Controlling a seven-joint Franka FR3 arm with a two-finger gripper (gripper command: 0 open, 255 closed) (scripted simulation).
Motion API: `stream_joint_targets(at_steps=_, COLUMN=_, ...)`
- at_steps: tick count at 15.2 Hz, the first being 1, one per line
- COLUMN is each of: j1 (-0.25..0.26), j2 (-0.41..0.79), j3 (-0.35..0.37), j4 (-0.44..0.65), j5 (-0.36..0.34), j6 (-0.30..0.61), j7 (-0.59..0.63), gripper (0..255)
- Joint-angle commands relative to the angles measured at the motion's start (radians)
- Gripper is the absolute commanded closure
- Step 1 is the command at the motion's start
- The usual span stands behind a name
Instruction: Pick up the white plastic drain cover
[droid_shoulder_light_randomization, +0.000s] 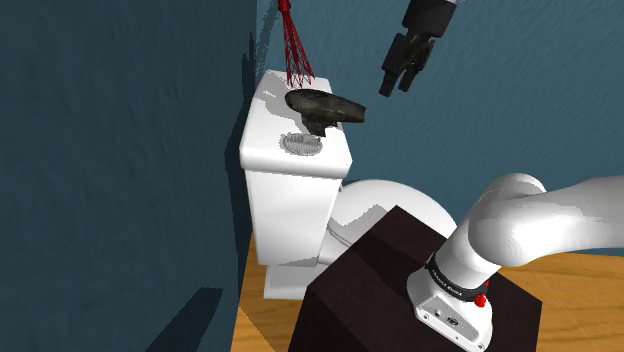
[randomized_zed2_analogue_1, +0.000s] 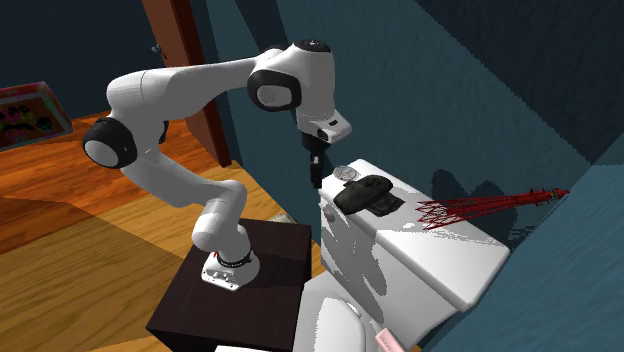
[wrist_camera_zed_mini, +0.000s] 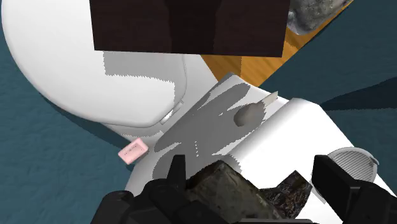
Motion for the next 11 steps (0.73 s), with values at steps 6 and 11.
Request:
stream_joint_targets(at_steps=6, j1=-0.076, j2=0.069, j3=0.187, j4=0.013, j5=0.085, j6=0.055, j7=0.373, gripper=0)
stream_joint_targets(at_steps=11, j1=-0.171, j2=0.206, j3=0.368, j4=0.088, j5=0.132, j6=0.114, j7=0.745, gripper=0)
